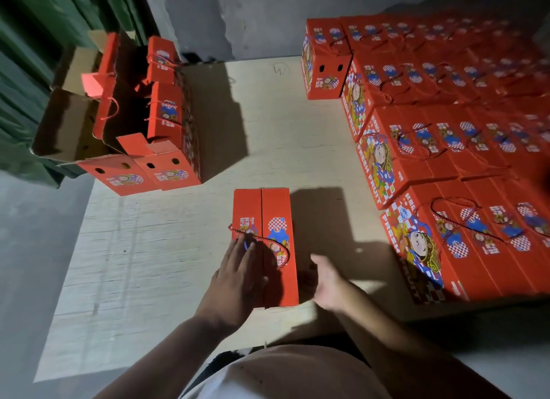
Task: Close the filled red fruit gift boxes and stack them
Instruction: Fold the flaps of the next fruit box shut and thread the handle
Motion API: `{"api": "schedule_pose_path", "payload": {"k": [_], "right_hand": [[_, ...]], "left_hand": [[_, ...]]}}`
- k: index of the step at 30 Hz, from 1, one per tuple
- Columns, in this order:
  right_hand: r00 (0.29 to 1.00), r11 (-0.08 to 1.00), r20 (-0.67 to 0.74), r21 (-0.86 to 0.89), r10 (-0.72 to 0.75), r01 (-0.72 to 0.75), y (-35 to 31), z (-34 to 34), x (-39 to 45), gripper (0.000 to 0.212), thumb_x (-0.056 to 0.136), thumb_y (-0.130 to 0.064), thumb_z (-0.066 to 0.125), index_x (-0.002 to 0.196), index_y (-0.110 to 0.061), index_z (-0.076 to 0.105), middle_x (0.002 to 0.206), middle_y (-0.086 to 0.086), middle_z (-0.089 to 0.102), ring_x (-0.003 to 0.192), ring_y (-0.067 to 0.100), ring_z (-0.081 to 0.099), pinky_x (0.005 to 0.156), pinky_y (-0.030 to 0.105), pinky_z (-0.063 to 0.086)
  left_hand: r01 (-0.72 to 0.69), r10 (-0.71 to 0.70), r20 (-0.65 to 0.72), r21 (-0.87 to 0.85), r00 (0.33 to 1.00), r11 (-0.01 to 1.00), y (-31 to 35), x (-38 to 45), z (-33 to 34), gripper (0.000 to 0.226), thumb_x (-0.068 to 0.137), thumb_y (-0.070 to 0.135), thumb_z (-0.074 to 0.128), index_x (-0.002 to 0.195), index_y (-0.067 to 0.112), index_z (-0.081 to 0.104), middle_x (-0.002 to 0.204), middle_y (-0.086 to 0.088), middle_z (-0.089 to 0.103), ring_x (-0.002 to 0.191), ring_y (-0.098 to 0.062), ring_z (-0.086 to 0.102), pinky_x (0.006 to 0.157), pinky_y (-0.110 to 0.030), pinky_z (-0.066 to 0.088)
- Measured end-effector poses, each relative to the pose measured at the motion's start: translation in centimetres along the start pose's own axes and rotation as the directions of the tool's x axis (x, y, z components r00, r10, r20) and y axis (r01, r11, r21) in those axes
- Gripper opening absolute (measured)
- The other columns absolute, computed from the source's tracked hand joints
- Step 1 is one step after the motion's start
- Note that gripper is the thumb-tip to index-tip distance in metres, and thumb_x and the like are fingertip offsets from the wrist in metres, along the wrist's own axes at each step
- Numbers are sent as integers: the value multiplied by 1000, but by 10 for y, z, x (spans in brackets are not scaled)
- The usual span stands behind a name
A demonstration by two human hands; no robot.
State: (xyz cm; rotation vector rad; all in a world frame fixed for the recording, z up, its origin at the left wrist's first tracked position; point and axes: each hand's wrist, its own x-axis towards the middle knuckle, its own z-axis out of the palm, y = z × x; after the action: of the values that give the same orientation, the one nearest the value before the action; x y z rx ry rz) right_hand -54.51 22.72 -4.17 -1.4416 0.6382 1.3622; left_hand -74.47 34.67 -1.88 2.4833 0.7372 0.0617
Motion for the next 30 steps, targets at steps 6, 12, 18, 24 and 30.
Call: {"api": "schedule_pose_path", "payload": {"k": [6,12,18,24,30], "right_hand": [[981,936,-9,296,-194,188,-22,6,-6,54,103,-44,60,147,-14,51,138,6,64,137,23,56,115,40,39],[901,829,-44,376,-431,415,-59,9,-34,35,108,-47,50,124,-17,55,115,9,76,117,26,69,96,44,56],[610,619,125,52,-782,783,-67,64,-89,33,112,-34,46,140,-17,51,98,15,77,83,23,71,79,38,56],[497,420,429,-267,-755,868,-20,113,-90,45,107,-22,57,150,-28,43,101,22,72,85,26,67,83,39,56],[579,-27,581,-719,-572,695,23,112,-66,50,103,-43,47,151,-47,33,138,-3,66,128,22,60,107,38,48]], "left_hand": [[30,-36,42,119,998,992,-4,-9,11,77,109,57,32,168,23,-3,174,1,-16,159,-17,-21,122,-49,35],[47,-50,25,116,998,992,-3,-10,14,76,108,62,25,167,28,-8,172,8,-23,158,-13,-24,118,-48,39],[55,-57,18,118,998,992,-3,-9,16,79,103,67,15,167,28,-9,171,10,-26,157,-11,-26,113,-51,44],[31,-30,-4,110,1000,993,-2,-9,18,76,108,56,32,168,24,0,174,5,-19,158,-14,-24,110,-49,49],[22,-23,12,129,1000,991,-4,-10,20,78,100,54,36,168,25,10,175,-5,-5,162,-26,-7,103,-43,53]]}}
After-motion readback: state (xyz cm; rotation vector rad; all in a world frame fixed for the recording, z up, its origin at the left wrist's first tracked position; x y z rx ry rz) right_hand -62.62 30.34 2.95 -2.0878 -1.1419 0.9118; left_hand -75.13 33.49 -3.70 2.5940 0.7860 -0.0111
